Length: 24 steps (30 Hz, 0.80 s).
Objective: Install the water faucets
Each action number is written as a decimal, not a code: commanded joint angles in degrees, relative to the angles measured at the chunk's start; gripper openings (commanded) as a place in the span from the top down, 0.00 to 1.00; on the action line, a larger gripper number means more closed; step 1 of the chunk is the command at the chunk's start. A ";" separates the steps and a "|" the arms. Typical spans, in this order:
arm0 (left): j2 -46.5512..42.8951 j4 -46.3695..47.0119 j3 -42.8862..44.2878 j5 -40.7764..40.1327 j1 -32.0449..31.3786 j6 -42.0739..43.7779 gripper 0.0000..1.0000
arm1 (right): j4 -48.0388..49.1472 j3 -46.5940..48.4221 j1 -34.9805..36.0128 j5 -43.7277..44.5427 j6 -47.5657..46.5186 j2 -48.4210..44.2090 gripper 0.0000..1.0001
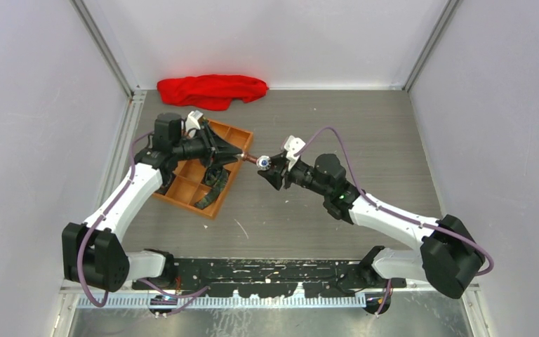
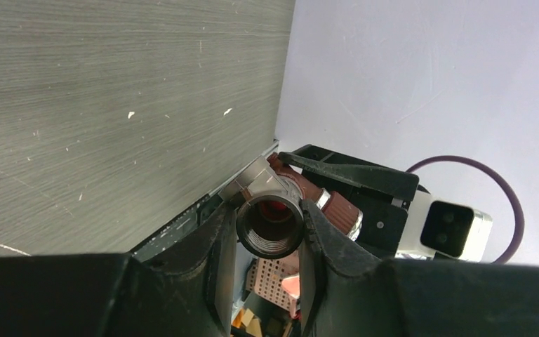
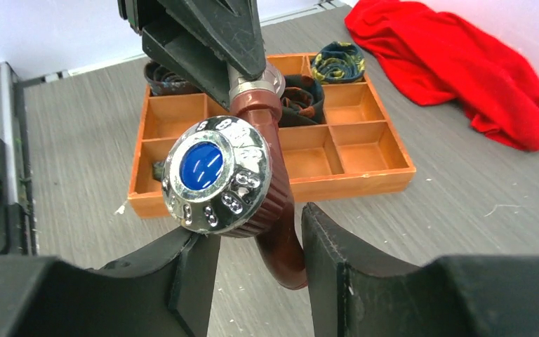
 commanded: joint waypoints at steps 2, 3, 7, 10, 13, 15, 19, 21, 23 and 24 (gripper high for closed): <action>-0.96 6.52 1.17 4.69 -0.66 2.73 1.00 | 4.15 3.06 0.10 -4.45 14.02 1.07 0.56; -0.80 6.72 1.25 4.64 -0.66 2.55 1.00 | 4.13 3.12 0.05 -4.45 14.28 1.13 0.56; -0.59 7.42 1.51 4.43 -0.73 2.01 1.00 | 3.48 3.67 0.08 -2.68 15.64 1.65 0.71; 0.97 8.04 1.76 4.64 -0.68 1.49 1.00 | 3.55 3.35 0.06 -0.21 16.80 1.80 0.88; 1.44 8.27 2.08 4.77 -0.66 1.27 1.00 | 3.26 2.84 0.03 2.97 17.77 1.84 0.99; 1.52 8.34 2.21 4.80 -0.74 1.23 1.00 | 3.32 2.45 0.10 4.43 18.26 1.81 1.00; 1.95 8.75 2.14 4.86 -0.68 1.03 1.00 | 3.60 1.92 0.04 6.73 19.90 1.98 0.99; 2.06 8.92 2.14 4.91 -0.73 0.91 1.00 | 3.05 1.50 -0.09 9.00 20.52 1.61 1.00; 1.99 9.14 2.22 4.95 -0.68 0.90 1.00 | 3.01 0.73 -0.77 10.61 21.24 0.87 1.00; 1.98 9.15 2.22 4.97 -0.73 1.01 1.00 | 2.81 0.26 -1.35 11.71 21.79 0.49 1.00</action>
